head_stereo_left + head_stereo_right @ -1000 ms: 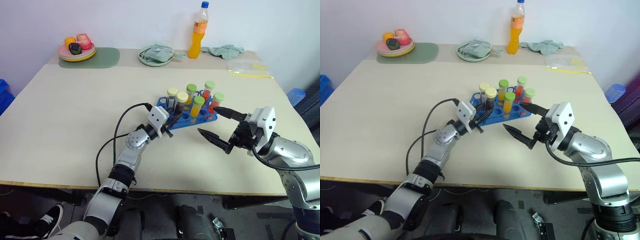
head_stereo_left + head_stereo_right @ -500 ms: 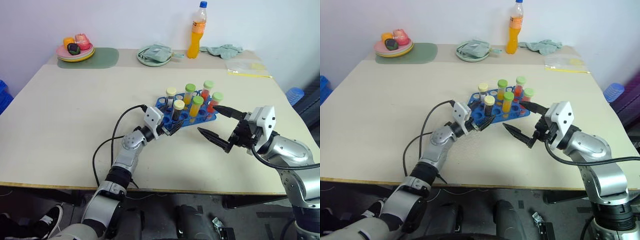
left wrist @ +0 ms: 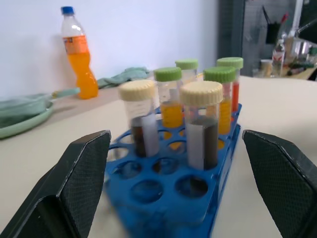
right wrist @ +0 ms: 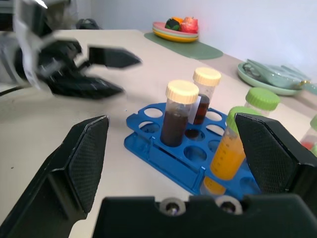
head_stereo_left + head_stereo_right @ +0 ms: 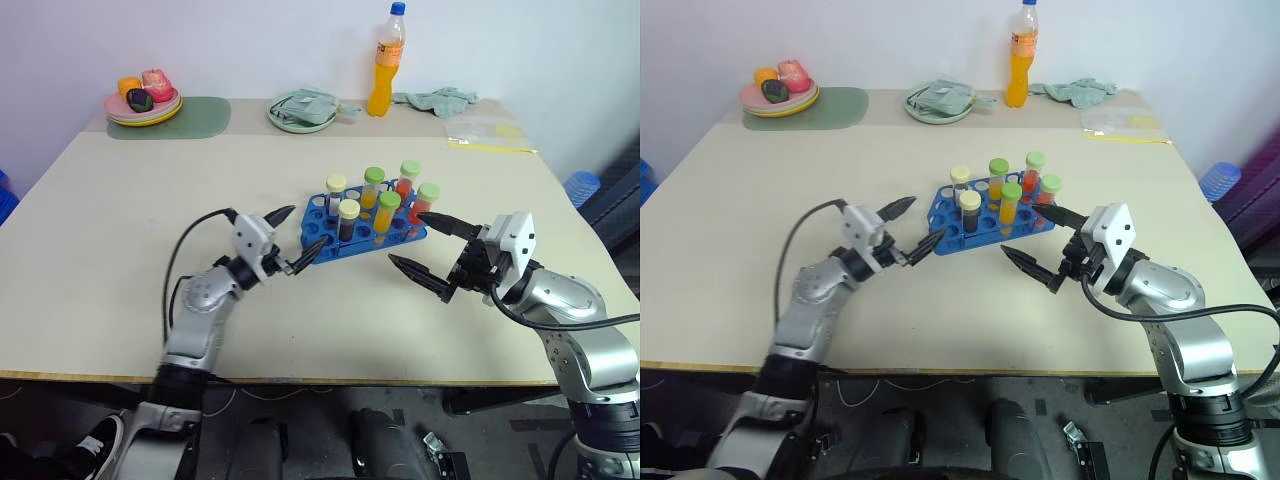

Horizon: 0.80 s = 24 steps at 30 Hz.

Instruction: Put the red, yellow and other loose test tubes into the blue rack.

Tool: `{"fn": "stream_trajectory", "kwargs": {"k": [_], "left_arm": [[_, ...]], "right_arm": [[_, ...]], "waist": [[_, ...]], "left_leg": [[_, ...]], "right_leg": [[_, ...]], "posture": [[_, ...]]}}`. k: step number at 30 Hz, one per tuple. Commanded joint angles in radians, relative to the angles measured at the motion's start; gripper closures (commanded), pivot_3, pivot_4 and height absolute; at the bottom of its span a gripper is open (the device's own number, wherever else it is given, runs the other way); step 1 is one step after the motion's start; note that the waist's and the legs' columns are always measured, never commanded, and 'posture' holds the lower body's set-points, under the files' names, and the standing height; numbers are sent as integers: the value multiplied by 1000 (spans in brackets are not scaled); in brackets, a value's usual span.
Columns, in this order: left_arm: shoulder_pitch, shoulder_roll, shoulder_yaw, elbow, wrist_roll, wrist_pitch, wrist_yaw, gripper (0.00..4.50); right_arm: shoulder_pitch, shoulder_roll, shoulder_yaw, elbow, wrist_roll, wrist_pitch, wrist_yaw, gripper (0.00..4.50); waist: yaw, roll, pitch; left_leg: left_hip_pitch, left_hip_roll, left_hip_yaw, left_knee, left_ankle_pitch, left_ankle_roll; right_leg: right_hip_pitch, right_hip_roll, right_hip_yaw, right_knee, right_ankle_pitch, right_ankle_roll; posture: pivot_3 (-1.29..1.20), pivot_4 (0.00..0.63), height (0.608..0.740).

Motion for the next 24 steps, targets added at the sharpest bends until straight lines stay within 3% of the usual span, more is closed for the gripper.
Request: {"fn": "stream_trajectory", "kwargs": {"k": [1,6,11,17,24], "left_arm": [[32,135,107,-88,-140,110,-124,121],[85,320,180,-89,-219,124,-324,121],[106,407,237,-14,-225,78,-444,121],[47,401,236,160,-167,-38,-474,121],[91,311,207,78,-165,-49,-432,121]], "right_arm": [[38,-51,-69,11,19,-23,56,0],[86,-124,-131,82,9,-52,129,0],[110,-162,-193,161,-7,-84,149,0],[146,-166,-189,106,-13,-65,136,0],[54,-213,-182,152,-18,-40,150,0]], "waist": [[0,0,0],[0,0,0],[2,0,0],[0,1,0],[-1,1,0]], "left_leg": [[0,0,0,0,0,0],[0,0,1,0,0,0],[0,0,1,0,0,0],[0,1,1,-1,0,0],[0,1,3,0,0,0]], "right_leg": [[0,0,0,0,0,0],[0,0,0,-1,-2,-4],[0,-1,0,-1,-2,-4],[-1,0,0,-1,-2,-4],[-1,-2,1,-1,-2,-4]], "posture": [[0,150,740],[0,150,740],[0,150,740],[0,150,740],[0,150,740]]}}
